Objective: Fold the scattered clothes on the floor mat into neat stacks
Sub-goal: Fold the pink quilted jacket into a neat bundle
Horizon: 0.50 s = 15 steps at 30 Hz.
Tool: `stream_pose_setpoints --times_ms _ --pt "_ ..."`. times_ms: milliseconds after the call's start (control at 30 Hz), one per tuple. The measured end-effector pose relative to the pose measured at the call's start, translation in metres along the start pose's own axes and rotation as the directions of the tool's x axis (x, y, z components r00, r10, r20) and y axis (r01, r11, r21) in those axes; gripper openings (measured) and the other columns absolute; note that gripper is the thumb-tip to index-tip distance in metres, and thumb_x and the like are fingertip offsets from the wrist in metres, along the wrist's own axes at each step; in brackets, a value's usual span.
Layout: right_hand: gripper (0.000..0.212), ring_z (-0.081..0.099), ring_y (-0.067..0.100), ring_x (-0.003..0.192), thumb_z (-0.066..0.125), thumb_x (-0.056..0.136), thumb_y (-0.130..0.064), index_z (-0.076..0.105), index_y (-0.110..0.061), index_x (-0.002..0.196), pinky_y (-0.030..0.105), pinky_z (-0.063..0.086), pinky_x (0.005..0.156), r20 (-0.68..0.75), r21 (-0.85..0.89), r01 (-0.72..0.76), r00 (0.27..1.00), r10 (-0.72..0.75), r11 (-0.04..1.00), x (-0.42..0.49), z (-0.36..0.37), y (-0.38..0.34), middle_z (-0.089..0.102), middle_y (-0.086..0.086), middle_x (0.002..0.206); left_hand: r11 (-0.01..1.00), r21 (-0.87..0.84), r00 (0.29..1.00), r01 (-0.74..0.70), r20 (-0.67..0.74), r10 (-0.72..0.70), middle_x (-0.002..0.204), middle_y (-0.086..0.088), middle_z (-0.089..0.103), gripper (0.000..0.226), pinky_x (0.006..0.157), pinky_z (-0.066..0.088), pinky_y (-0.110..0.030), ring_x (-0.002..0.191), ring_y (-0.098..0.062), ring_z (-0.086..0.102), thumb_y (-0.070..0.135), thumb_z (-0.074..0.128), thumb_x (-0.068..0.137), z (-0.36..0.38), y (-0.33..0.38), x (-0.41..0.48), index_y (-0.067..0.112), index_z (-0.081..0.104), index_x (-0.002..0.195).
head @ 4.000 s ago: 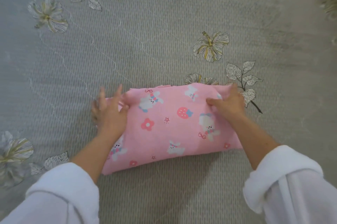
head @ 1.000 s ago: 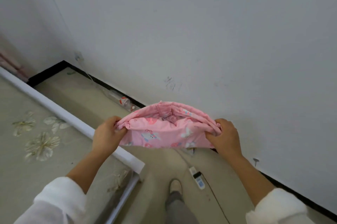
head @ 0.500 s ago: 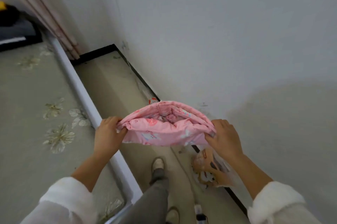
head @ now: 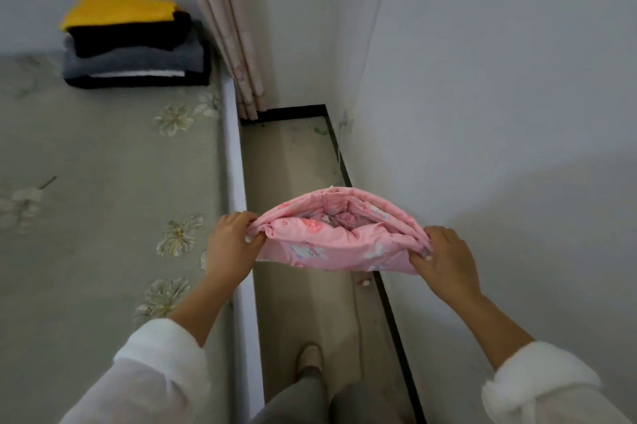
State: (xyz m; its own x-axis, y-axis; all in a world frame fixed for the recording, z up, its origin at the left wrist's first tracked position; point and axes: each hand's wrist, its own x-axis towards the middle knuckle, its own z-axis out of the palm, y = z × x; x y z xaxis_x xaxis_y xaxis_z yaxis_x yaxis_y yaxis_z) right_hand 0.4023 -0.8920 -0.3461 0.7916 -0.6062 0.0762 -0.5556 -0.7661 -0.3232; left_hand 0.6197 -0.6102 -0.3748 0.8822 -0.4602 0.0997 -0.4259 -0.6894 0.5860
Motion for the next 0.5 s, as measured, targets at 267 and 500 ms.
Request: stream_pose_setpoints --times_ms 267,500 --pt "0.019 0.057 0.035 0.077 0.075 0.074 -0.012 0.064 -0.003 0.086 0.032 0.035 0.063 0.0 0.089 0.199 0.98 -0.2 0.976 0.178 0.024 -0.066 0.064 0.014 0.082 0.985 -0.028 0.969 0.172 -0.175 -0.174 0.09 -0.01 0.065 0.014 0.067 0.038 -0.033 0.082 -0.027 0.053 0.012 0.07 0.082 -0.02 -0.039 0.112 0.007 0.066 0.095" --pt "0.019 0.057 0.03 0.079 0.073 0.077 -0.017 0.065 -0.004 0.088 0.029 0.035 0.063 0.033 0.148 0.331 0.94 -0.339 0.932 0.345 0.055 -0.114 0.064 0.011 0.085 0.961 -0.098 0.918 0.26 -0.285 -0.277 0.08 -0.003 0.061 0.014 0.063 0.039 -0.035 0.076 -0.026 0.053 0.006 0.072 0.077 -0.024 -0.07 0.244 0.012 0.065 0.087"
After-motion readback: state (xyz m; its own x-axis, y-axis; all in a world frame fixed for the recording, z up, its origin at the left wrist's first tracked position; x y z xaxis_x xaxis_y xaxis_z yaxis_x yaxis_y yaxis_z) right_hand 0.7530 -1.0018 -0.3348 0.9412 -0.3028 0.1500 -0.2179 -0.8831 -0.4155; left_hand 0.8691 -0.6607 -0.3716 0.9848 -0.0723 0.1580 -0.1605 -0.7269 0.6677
